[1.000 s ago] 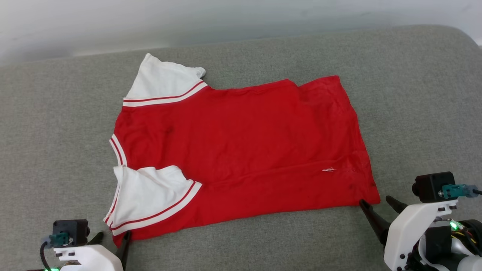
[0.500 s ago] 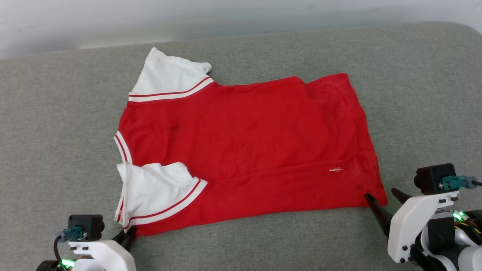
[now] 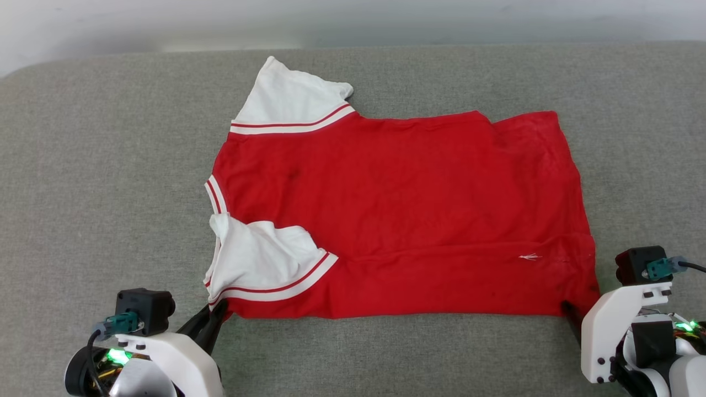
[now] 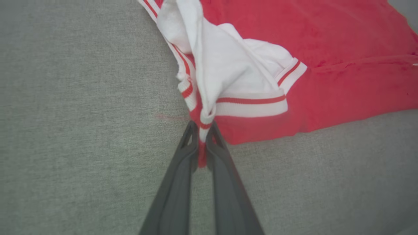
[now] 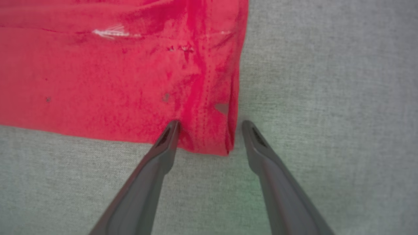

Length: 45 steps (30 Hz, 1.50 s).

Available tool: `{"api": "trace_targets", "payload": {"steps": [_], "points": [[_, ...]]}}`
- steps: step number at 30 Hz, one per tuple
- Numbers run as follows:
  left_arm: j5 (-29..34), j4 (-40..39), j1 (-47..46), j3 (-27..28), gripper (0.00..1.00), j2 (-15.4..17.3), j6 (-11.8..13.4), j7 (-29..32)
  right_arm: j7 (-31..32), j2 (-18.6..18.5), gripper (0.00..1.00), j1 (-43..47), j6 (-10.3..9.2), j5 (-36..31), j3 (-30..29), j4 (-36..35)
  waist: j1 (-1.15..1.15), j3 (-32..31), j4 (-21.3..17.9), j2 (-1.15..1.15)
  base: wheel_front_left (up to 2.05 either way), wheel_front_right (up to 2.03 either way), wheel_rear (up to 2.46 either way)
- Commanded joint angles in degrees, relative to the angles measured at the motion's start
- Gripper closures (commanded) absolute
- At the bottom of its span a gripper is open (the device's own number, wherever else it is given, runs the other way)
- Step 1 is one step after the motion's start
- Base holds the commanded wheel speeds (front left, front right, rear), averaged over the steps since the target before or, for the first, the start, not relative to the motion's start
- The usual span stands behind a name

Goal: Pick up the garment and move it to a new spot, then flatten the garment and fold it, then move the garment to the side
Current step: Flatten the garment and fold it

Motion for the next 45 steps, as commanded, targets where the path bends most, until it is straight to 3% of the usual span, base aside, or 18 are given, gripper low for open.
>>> {"api": "trace_targets", "payload": {"steps": [1, 7, 8, 9, 10, 19, 31, 37, 45], "points": [[0.5, -0.6, -0.9, 0.2, 1.00, 0.3, 0.3, 0.1, 0.4, 0.3, 0.00, -0.4, -0.04, -0.8, -0.2, 1.4, 0.00, 0.4, 0.4, 0.00, 0.00, 0.00, 0.00], [0.6, -1.8, -0.8, 0.0, 1.00, 0.8, 0.4, 0.4, 1.2, 1.8, 0.00, -0.3, -0.04, -0.2, -0.2, 5.8, 0.00, 1.6, 0.8, 0.00, 0.00, 0.00, 0.00], [0.5, -1.8, -0.7, -0.1, 1.00, 0.8, 0.3, 0.6, 1.3, 2.0, 0.37, -0.2, -0.03, 0.1, 0.0, 6.5, 0.00, 1.8, 0.8, 0.00, 0.00, 0.00, 0.00], [0.4, -1.6, -0.7, -0.2, 1.00, 0.9, 0.2, 0.8, 1.3, 2.2, 0.60, -0.3, -0.03, 0.5, 0.3, 7.0, 0.00, 1.9, 0.8, 0.00, 0.00, 0.00, 0.00], [0.6, -1.3, -0.6, -0.4, 1.00, 1.2, 0.0, 1.0, 1.0, 2.2, 1.00, -0.4, -0.03, 0.8, 0.6, 7.4, 0.00, 2.0, 0.8, 0.00, 0.00, 0.00, 0.00], [0.3, 0.8, 1.4, -1.4, 1.00, 2.6, -0.5, 2.3, -1.1, -0.2, 1.00, -0.5, -0.05, 2.8, -0.1, 7.5, 0.00, -1.2, -0.3, 0.00, 0.00, 0.00, 0.00], [-3.2, 0.6, 9.9, -2.1, 1.00, 5.8, 0.1, 4.2, 2.8, -4.3, 1.00, 6.6, -0.06, 6.8, -0.2, -1.0, 0.00, -7.6, -3.1, 0.00, 0.00, 0.00, 0.00], [-4.1, -0.4, 13.7, -3.6, 1.00, 6.7, 0.0, 5.4, 5.7, -4.7, 1.00, 13.1, -0.07, 7.9, -1.9, -5.1, 0.00, -9.1, -3.2, 0.00, 0.00, 0.00, 0.00], [-3.2, 4.3, 13.0, -6.7, 1.00, 4.4, -0.9, 5.9, 6.5, -2.6, 1.00, 15.6, -0.06, 8.9, -2.0, -3.8, 0.00, -10.2, -3.8, 0.00, 0.00, 0.00, 0.00]]}}
